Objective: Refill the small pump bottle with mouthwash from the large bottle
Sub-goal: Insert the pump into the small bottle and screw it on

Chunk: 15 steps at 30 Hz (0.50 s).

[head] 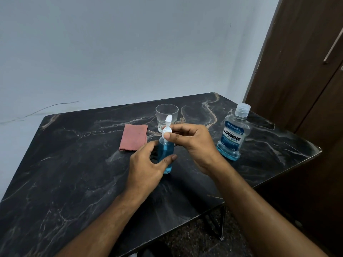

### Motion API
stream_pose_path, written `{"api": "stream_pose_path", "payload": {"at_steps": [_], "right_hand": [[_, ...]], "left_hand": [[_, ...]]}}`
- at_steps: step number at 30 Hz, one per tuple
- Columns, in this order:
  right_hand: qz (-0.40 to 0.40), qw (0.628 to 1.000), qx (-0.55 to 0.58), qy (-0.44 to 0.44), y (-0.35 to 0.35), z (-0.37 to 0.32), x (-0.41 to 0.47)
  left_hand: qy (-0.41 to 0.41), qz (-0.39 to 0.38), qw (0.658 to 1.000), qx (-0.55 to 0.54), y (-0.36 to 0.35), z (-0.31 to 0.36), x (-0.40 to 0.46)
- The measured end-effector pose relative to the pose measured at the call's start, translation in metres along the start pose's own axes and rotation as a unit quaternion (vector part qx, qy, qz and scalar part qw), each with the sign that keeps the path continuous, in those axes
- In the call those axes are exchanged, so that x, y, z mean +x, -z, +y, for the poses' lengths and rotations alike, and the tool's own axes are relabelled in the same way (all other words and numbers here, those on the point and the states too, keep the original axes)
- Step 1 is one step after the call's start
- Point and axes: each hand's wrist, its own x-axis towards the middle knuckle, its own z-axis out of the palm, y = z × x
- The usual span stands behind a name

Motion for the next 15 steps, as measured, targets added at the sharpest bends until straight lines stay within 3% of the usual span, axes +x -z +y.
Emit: {"api": "stream_pose_path", "payload": {"at_steps": [15], "right_hand": [[0.113, 0.993, 0.027, 0.003, -0.023, 0.003, -0.001]], "left_hand": [[0.035, 0.011, 0.999, -0.006, -0.004, -0.004, -0.001]]}}
